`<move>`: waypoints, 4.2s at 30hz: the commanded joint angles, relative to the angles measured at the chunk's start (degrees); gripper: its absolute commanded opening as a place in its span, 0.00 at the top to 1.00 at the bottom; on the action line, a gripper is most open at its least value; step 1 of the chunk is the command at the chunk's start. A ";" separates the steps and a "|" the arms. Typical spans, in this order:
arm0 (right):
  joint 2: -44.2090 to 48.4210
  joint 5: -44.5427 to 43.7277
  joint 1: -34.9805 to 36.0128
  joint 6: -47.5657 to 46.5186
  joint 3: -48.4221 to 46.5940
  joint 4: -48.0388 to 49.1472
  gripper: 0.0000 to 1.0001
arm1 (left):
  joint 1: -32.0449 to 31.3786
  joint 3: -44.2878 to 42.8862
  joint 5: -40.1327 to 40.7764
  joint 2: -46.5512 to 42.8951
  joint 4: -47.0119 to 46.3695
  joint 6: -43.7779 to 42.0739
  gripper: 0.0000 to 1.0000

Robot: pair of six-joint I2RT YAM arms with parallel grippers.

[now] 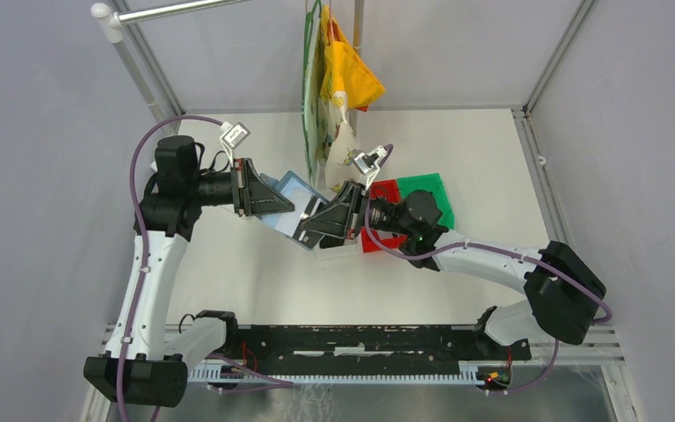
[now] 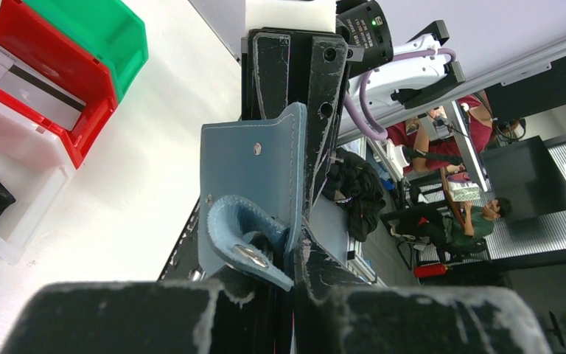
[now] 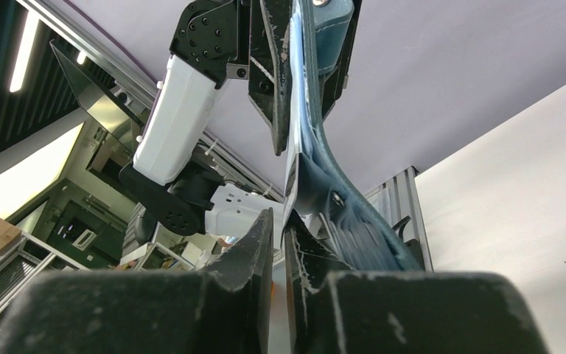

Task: Take the credit cards out of the card holder
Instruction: Remove the credit card from the card holder, then place the credit card in the storage box.

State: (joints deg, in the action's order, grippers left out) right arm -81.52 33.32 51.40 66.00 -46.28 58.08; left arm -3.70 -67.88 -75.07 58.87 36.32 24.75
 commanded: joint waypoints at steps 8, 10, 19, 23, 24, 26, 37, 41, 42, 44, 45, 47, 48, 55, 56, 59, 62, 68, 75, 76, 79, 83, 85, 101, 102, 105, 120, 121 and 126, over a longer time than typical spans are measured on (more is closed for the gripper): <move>3.74 -0.78 -1.21 0.05 3.00 3.30 1.00 | 0.13 -4.73 -0.60 -0.50 0.11 -4.36 0.98; 5.48 0.18 -2.26 -0.25 4.56 2.50 1.00 | 0.22 -5.63 -0.35 0.25 1.60 -5.98 0.98; 18.43 5.73 -8.90 -17.51 3.23 -31.31 1.00 | 0.23 -7.69 1.06 2.77 9.24 -14.01 0.98; 22.07 4.42 -12.83 -33.45 -2.51 -56.84 1.00 | 0.23 -8.24 1.28 3.34 10.75 -16.16 0.98; 23.10 2.89 -13.91 -36.01 -3.07 -62.86 1.00 | 0.26 -8.57 1.37 3.42 11.46 -17.13 0.98; 24.88 1.59 -16.96 -39.71 -2.28 -68.30 1.00 | 0.25 -9.04 1.57 3.65 12.33 -18.34 0.98; 19.90 -10.92 -24.06 -50.77 -1.19 -82.29 1.00 | 0.22 -10.61 1.43 3.25 14.49 -21.54 0.98; 13.77 -13.53 -24.19 -52.61 -4.80 -83.18 1.00 | 0.22 -10.52 0.88 2.64 14.55 -21.58 0.98; 12.51 -13.76 -24.17 -52.92 -5.53 -82.93 1.00 | 0.27 -10.54 0.89 2.44 14.57 -21.66 0.98; 9.73 -14.55 -24.15 -53.14 -7.22 -82.50 1.00 | 0.23 -10.61 0.80 2.11 14.57 -21.83 0.98; 8.13 -14.92 -24.15 -53.29 -7.91 -82.21 1.00 | 0.27 -10.69 0.80 1.97 14.57 -21.89 0.98; 5.28 -15.46 -24.16 -53.36 -9.22 -81.58 1.00 | 0.27 -10.88 0.74 1.87 14.57 -21.85 0.98; 3.63 -15.66 -24.16 -53.35 -10.01 -81.43 1.00 | 0.27 -11.00 0.72 1.86 14.61 -21.85 0.98; -5.07 -18.07 -23.45 -53.84 -13.28 -81.19 1.00 | 0.22 -11.45 0.41 1.72 14.66 -21.78 0.98; -5.66 -18.67 -23.00 -53.91 -13.52 -81.37 1.00 | 0.23 -11.45 0.29 1.70 14.63 -21.78 0.98; -7.44 -22.91 -21.38 -54.41 -14.45 -82.65 1.00 | 0.27 -11.40 0.11 1.69 14.66 -21.93 0.98; -8.05 -26.31 -20.11 -54.65 -15.19 -83.41 1.00 | 0.20 -11.40 -0.01 1.95 14.67 -22.03 0.98; -8.61 -28.76 -19.07 -55.00 -16.01 -83.75 1.00 | 0.25 -11.14 -0.25 1.96 14.66 -22.16 0.98; -8.88 -32.18 -18.45 -55.26 -17.33 -85.01 0.89 | 0.24 -11.15 -0.43 1.69 14.62 -22.12 0.98; -8.51 -32.12 -18.44 -55.25 -17.36 -84.74 0.88 | 0.24 -11.15 -0.43 1.69 14.59 -22.12 0.98; -7.10 -31.22 -18.35 -55.23 -16.88 -83.67 0.83 | 0.24 -11.27 -0.88 1.77 14.66 -22.16 0.98; -5.38 -34.70 -18.31 -54.60 -17.19 -83.90 0.83 | 0.27 -11.23 -1.33 1.82 14.68 -22.13 0.98; -4.43 -36.16 -18.14 -54.24 -17.54 -84.25 0.83 | 0.24 -11.16 -1.31 1.78 14.66 -22.12 0.98; 13.35 1.13 -14.11 -58.18 -24.88 -73.51 0.05 | 0.17 -9.41 -2.89 0.98 14.99 -24.25 0.98; 13.56 3.73 -13.22 -58.78 -25.43 -73.16 0.03 | 0.18 -9.05 -3.37 0.84 15.13 -24.38 0.97; 13.00 7.17 -9.96 -58.76 -26.89 -71.86 0.02 | -0.08 -8.19 -4.36 0.13 16.01 -27.34 0.97; 1.71 11.66 1.59 -64.06 -40.31 -79.66 0.15 | -10.33 -9.82 3.14 -0.55 32.67 -48.32 0.97; 1.46 11.74 2.11 -64.69 -40.70 -80.25 0.17 | -10.55 -9.83 3.62 -0.66 32.75 -48.64 0.98; 1.45 11.46 4.27 -67.06 -40.99 -82.14 0.37 | -11.13 -10.28 4.40 -0.71 32.84 -49.18 0.98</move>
State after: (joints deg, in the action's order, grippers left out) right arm -80.34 43.66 54.48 2.68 -84.53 -22.39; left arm -14.39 -75.55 -70.17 58.57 68.71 -20.47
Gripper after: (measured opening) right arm 0.697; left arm 0.135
